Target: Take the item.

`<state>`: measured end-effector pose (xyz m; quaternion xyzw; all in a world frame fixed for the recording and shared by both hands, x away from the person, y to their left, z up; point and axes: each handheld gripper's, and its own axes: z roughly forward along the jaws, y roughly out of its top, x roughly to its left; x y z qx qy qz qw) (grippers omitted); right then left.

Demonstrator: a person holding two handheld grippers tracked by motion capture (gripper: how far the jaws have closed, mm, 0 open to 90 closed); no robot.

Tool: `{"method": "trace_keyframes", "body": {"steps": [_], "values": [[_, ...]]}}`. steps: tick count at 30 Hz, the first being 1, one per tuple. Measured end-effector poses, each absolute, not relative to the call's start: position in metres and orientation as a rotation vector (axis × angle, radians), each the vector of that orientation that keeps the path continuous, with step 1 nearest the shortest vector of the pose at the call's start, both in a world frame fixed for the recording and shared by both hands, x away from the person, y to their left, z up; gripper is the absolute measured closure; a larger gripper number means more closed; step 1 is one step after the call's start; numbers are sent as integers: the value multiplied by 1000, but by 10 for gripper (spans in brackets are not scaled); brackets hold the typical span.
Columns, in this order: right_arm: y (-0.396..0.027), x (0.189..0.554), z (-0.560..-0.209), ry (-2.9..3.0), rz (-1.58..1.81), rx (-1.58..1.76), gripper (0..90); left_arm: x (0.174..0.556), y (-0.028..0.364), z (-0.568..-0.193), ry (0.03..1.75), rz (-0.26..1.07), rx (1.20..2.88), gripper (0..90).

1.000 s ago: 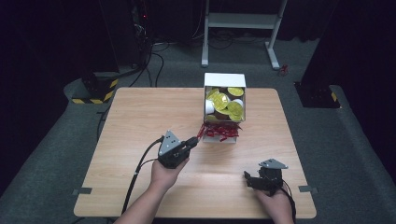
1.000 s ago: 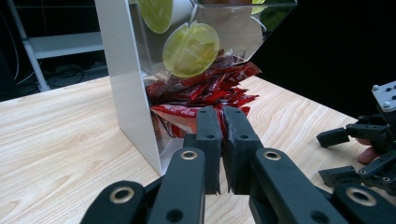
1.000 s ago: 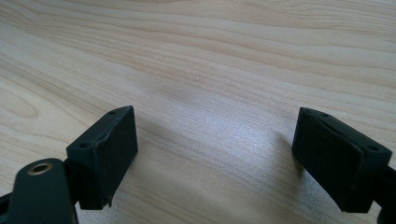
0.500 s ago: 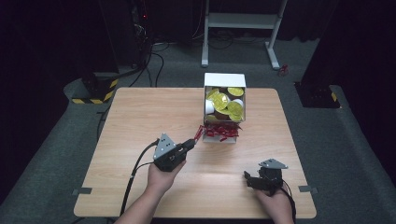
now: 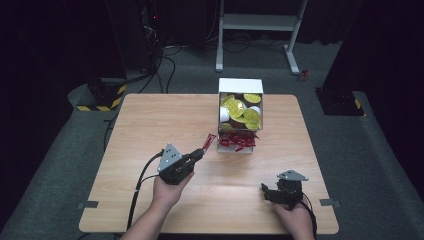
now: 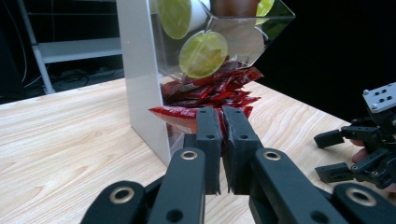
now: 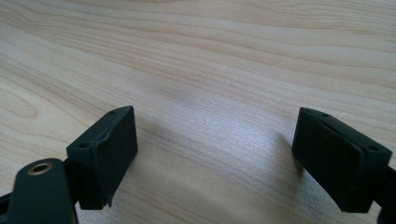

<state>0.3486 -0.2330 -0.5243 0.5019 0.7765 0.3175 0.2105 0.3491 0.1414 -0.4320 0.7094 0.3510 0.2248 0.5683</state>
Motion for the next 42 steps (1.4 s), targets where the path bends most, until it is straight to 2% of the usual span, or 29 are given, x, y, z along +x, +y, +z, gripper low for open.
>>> {"method": "trace_keyframes", "body": {"steps": [42], "values": [[-233,348,-524,2158,884,1394,145,377,184,-431,961,627,1650,855]]}}
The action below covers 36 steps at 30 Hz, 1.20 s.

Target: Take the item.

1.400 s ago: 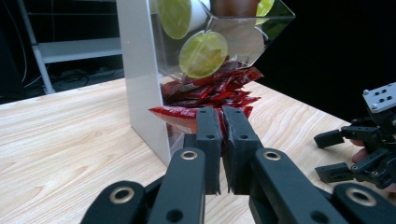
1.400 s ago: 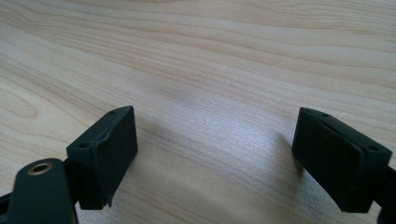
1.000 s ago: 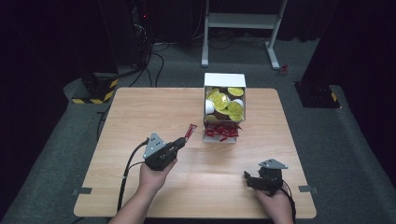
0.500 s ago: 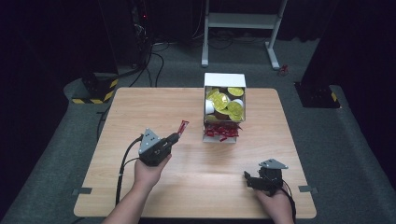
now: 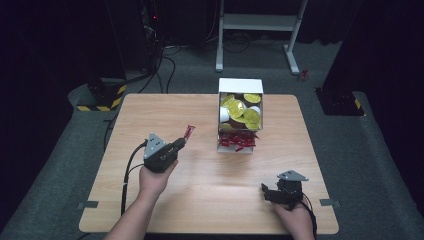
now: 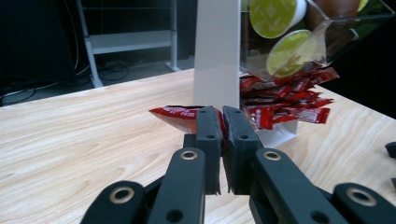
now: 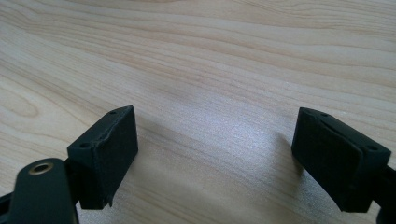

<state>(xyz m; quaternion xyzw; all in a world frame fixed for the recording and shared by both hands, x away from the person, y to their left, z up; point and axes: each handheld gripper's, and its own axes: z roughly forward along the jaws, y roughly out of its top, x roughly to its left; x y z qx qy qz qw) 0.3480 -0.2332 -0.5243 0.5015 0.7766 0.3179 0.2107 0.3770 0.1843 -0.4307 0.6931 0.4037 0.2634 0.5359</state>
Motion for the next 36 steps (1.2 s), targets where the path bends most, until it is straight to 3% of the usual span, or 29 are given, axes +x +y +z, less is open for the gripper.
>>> {"method": "trace_keyframes", "body": {"steps": [36], "values": [[-233,348,-524,2158,884,1394,145,432,202,-470,1164,576,1677,850]]}}
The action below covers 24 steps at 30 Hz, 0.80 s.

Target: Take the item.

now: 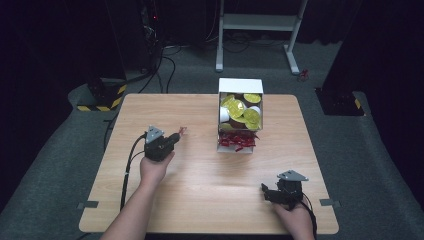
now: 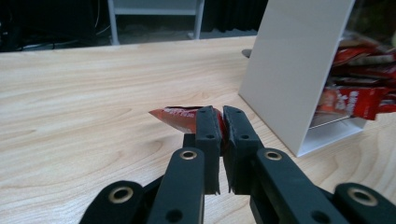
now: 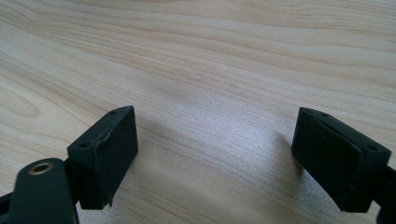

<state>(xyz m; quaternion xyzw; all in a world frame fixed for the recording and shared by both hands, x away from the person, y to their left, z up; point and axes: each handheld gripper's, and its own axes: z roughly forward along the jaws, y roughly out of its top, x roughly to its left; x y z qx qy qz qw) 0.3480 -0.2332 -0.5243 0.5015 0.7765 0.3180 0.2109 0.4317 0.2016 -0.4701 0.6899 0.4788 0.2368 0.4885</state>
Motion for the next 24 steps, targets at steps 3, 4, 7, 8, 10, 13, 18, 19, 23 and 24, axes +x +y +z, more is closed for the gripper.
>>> {"method": "trace_keyframes", "body": {"steps": [3,4,7,8,10,13,18,19,23,24], "values": [[-233,348,-524,2158,884,1394,145,437,199,-476,1183,573,1681,851],[-233,348,-524,2158,884,1393,145,438,199,-478,1187,577,1686,851],[-233,348,-524,2158,884,1393,145,441,196,-483,1204,569,1695,850],[-233,348,-524,2158,884,1393,145,444,195,-486,1214,572,1704,849],[-233,348,-524,2158,884,1394,145,447,194,-489,1225,566,1706,845],[-233,348,-524,2158,884,1393,145,448,193,-492,1237,545,1712,838],[-233,348,-524,2161,887,1389,146,450,186,-502,1268,524,1782,830],[-233,348,-524,2161,887,1389,146,450,186,-502,1268,524,1782,828],[-233,348,-524,2160,887,1389,147,453,181,-511,1305,498,1830,821],[-233,348,-524,2161,886,1389,147,454,179,-512,1311,493,1839,821]]}}
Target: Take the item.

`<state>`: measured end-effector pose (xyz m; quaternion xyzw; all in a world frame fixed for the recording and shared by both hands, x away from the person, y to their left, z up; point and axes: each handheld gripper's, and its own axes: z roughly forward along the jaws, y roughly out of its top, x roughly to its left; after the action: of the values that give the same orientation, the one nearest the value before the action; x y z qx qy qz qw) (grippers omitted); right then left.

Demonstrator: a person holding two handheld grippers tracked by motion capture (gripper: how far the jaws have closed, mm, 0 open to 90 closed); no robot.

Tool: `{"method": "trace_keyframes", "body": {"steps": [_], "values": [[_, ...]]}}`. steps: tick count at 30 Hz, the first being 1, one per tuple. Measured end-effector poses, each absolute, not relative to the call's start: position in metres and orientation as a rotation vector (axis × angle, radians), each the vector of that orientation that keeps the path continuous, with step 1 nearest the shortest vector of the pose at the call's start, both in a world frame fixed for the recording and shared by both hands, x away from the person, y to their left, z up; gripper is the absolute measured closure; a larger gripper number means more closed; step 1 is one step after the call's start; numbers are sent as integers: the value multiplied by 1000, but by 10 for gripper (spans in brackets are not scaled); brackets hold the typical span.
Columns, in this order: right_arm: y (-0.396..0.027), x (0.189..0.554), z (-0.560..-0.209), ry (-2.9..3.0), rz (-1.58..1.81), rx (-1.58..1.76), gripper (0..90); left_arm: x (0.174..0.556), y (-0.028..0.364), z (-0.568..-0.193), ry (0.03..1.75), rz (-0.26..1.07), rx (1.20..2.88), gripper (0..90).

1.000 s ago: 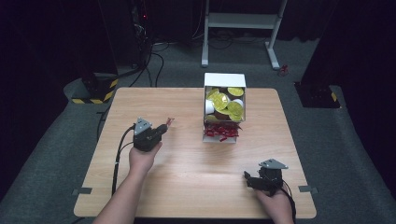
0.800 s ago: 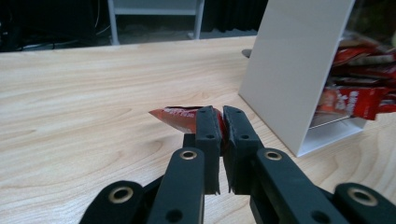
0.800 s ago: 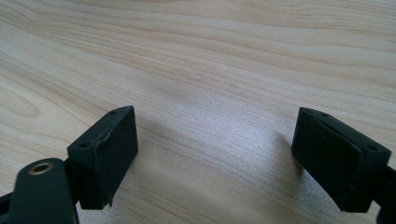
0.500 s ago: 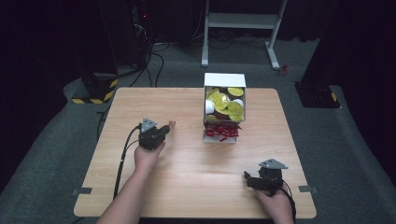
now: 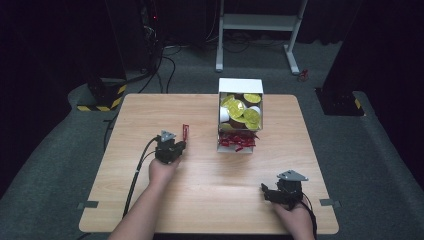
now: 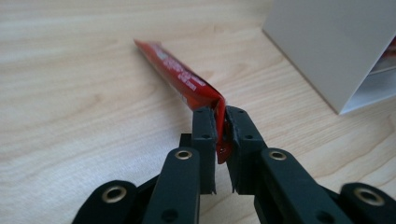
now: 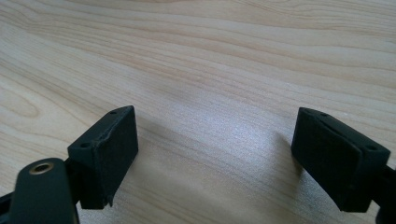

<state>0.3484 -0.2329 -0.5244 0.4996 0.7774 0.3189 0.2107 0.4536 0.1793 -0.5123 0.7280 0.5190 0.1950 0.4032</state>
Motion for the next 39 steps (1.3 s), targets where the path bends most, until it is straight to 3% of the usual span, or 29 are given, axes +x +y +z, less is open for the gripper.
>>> {"method": "trace_keyframes", "body": {"steps": [14,15,16,18,21,24,39], "values": [[-233,348,-524,2160,887,1389,147,456,170,-521,1340,504,1919,783],[-233,348,-524,2160,886,1388,147,456,170,-521,1346,495,1915,763],[-233,348,-524,2160,887,1389,148,456,171,-521,1347,493,1916,687],[-233,348,-524,2160,886,1389,148,456,172,-520,1356,479,1913,648],[-233,348,-524,2161,887,1389,147,455,173,-517,1358,467,1896,495],[-233,348,-524,2161,887,1389,148,450,175,-512,1327,469,1894,429],[-233,348,-524,2161,887,1389,148,412,209,-508,1267,449,1902,330]]}}
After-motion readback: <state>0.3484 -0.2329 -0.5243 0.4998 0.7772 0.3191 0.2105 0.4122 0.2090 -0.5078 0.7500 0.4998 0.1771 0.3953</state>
